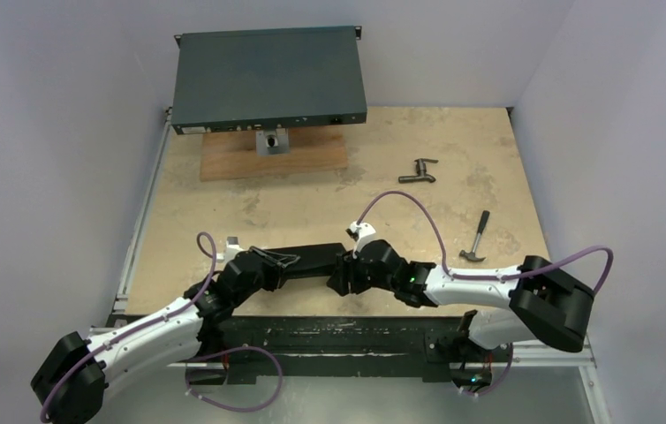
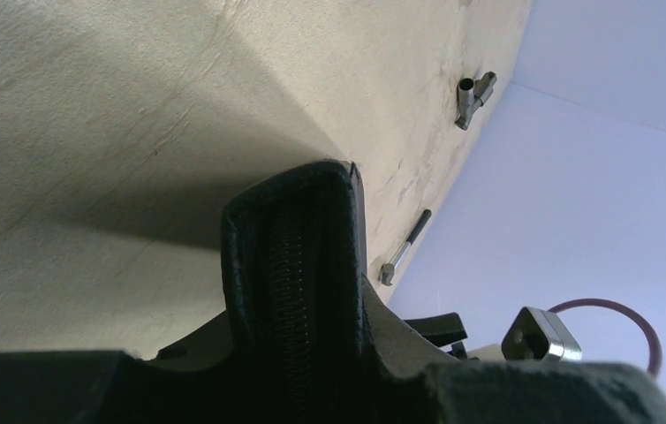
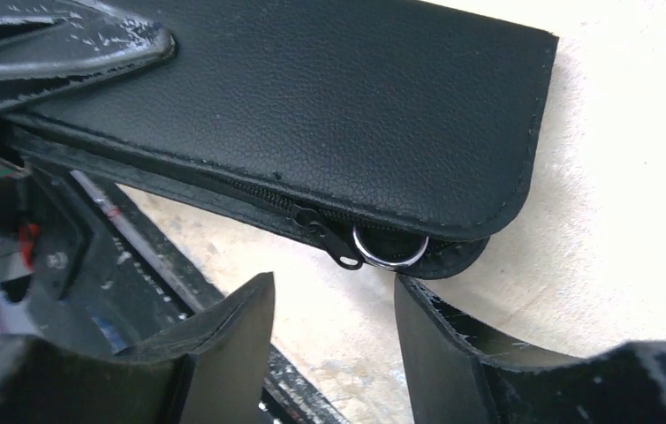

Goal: Sort the hair-cutting tools
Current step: Zip the hairdressing tool bag at the center of the board.

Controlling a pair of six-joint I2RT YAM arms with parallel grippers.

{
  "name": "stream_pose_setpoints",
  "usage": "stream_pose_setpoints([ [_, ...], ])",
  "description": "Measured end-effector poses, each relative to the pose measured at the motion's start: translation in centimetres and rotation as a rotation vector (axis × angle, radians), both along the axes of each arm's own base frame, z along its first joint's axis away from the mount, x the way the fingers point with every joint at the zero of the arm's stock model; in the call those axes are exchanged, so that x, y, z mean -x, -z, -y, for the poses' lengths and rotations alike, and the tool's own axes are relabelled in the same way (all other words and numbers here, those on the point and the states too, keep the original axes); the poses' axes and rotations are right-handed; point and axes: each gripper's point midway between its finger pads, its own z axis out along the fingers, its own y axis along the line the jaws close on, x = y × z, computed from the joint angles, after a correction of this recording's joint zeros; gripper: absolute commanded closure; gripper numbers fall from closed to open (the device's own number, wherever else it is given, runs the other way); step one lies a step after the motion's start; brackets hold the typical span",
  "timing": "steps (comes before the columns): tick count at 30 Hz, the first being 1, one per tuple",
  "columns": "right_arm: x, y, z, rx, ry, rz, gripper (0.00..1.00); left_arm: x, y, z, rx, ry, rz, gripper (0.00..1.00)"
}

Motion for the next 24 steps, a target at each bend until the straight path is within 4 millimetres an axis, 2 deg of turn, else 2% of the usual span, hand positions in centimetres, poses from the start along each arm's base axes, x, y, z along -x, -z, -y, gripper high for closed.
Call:
stream_pose_setpoints([
  [3, -0.3, 0.0, 0.3, -0.056, 0.009, -0.046, 0.46, 0.0, 0.0, 0.0, -0.001, 0.001, 0.002, 1.00],
  [6, -0.6, 0.1, 0.9, -0.108, 0.016, -0.074, 0.48, 0.1, 0.1, -0.1, 0.000, 0.001, 0.003, 1.00],
  [12, -0.6, 0.2, 0.8, -0.141, -0.004, -0.108, 0.51, 0.1, 0.2, -0.1, 0.000, 0.002, 0.004, 1.00],
  [24, -0.2, -1.0, -1.1, -0.271, -0.051, -0.167, 0.61, 0.0, 0.2, 0.1, 0.003, 0.010, 0.008, 1.00],
])
